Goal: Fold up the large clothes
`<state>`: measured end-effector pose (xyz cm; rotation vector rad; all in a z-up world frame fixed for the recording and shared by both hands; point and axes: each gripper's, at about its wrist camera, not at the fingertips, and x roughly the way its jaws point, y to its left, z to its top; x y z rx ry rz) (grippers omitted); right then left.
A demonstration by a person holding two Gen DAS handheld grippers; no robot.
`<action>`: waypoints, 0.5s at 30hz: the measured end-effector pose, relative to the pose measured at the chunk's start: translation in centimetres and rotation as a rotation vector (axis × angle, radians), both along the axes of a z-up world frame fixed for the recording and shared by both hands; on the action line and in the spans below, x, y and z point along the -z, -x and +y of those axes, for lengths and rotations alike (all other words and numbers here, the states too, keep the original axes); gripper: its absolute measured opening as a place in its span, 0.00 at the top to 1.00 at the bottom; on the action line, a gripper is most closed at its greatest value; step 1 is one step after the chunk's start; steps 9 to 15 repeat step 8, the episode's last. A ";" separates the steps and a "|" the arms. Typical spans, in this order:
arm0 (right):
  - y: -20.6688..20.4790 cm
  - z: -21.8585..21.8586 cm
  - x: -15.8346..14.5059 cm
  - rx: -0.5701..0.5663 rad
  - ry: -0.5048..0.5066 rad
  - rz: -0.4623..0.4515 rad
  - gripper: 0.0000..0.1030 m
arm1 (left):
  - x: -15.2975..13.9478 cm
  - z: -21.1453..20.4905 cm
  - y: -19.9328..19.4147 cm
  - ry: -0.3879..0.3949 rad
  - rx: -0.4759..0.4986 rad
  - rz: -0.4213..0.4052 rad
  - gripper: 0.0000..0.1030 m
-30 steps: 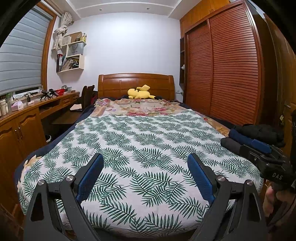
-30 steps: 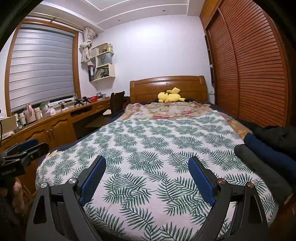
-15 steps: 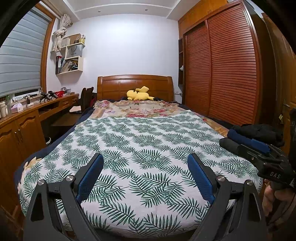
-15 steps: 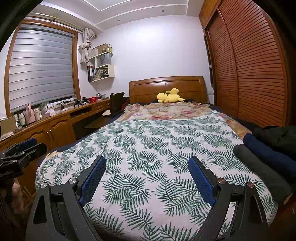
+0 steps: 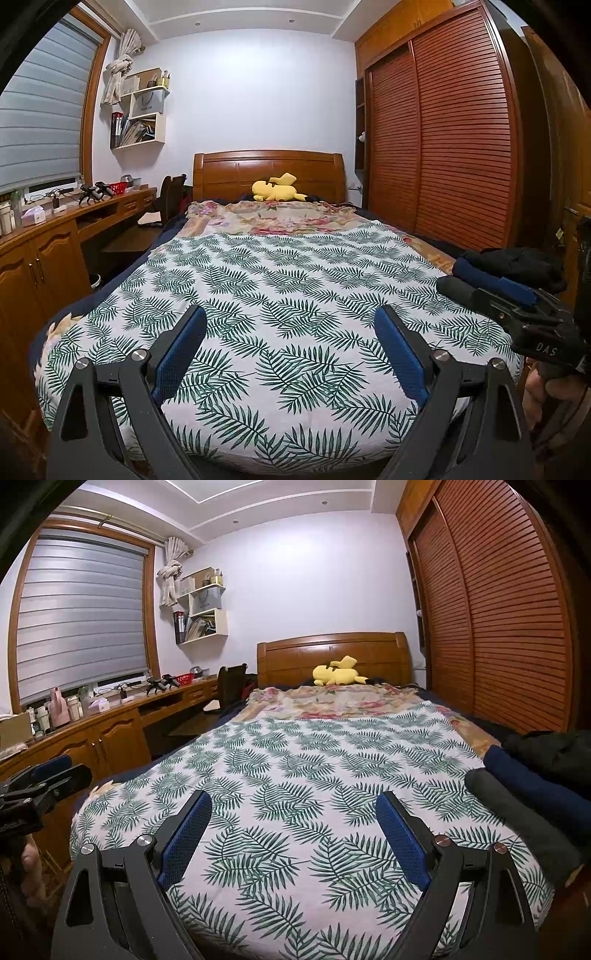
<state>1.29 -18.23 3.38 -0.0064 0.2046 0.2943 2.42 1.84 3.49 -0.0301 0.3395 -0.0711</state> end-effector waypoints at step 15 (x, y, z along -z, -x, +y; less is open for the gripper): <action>0.0 -0.1 0.0 -0.001 0.001 0.000 0.12 | 0.0 0.0 0.0 0.001 0.000 0.000 0.10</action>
